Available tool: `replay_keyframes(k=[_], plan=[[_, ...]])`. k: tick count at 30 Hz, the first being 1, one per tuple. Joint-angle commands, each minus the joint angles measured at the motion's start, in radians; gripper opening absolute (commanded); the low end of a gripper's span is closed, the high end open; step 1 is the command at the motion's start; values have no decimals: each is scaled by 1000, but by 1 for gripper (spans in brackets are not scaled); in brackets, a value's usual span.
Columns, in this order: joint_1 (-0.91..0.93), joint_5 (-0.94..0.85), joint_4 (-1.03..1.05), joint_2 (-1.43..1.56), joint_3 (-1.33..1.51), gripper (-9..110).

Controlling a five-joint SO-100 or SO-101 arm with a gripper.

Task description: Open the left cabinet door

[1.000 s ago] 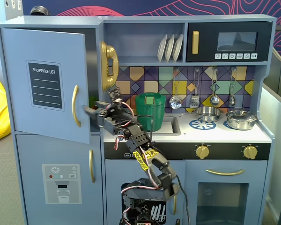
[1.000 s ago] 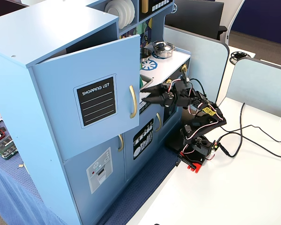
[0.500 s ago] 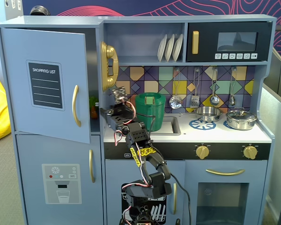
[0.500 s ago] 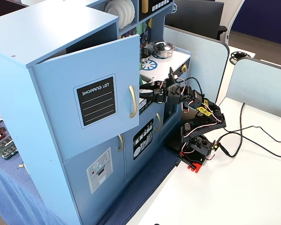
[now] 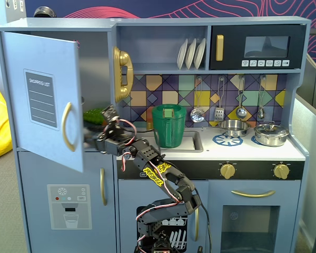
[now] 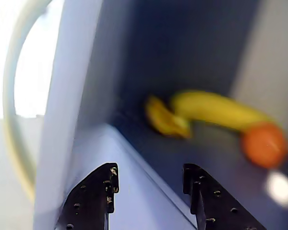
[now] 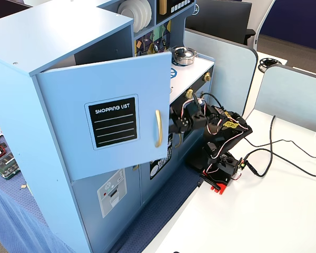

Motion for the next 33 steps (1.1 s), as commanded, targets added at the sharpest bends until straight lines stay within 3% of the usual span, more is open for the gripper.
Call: replay_keyframes(k=[1, 6, 13, 16, 24, 27, 31, 33], plan=[[-28, -21, -49, -2, -15, 9], [-3, 5, -49, 11, -12, 9], [-206, -86, -124, 31, 6, 9], [-175, -77, -124, 28, 9, 9], [310, 67, 120, 78, 84, 6], [483, 239, 232, 129, 164, 5], [698, 379, 518, 161, 258, 3], [802, 368, 632, 196, 354, 2]])
